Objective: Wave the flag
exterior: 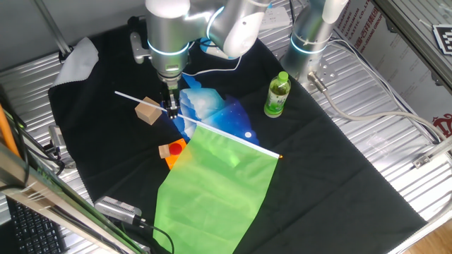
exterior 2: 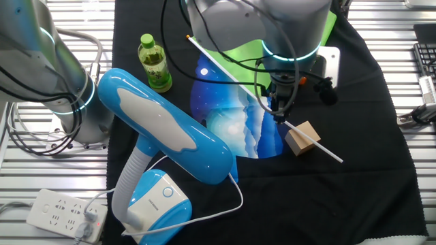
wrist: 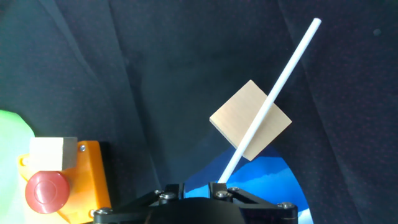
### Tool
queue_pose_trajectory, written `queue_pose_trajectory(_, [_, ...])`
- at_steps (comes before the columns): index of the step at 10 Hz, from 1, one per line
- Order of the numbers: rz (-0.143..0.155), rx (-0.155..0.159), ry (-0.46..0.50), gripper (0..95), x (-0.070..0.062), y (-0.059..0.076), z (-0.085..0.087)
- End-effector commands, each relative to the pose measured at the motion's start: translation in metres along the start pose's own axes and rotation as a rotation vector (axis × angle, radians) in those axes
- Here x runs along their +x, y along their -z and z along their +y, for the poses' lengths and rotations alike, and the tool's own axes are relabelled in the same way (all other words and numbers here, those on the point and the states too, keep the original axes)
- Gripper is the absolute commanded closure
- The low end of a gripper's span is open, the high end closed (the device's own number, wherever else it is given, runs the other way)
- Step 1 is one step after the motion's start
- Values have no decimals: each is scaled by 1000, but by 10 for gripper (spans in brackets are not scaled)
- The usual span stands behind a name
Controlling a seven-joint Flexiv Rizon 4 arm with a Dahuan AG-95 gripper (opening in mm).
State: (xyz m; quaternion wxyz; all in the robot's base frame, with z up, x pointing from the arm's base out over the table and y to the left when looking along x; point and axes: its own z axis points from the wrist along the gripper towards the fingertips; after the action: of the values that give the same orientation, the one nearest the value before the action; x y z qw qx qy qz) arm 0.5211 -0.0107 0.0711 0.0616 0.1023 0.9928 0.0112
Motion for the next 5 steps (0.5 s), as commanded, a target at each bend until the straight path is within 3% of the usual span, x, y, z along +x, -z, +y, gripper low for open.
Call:
queue_pose_trajectory(1, [-9, 1, 1, 570, -1, -1, 0])
queue_pose_trajectory(5, [-15, -1, 7, 570, 0, -5, 0])
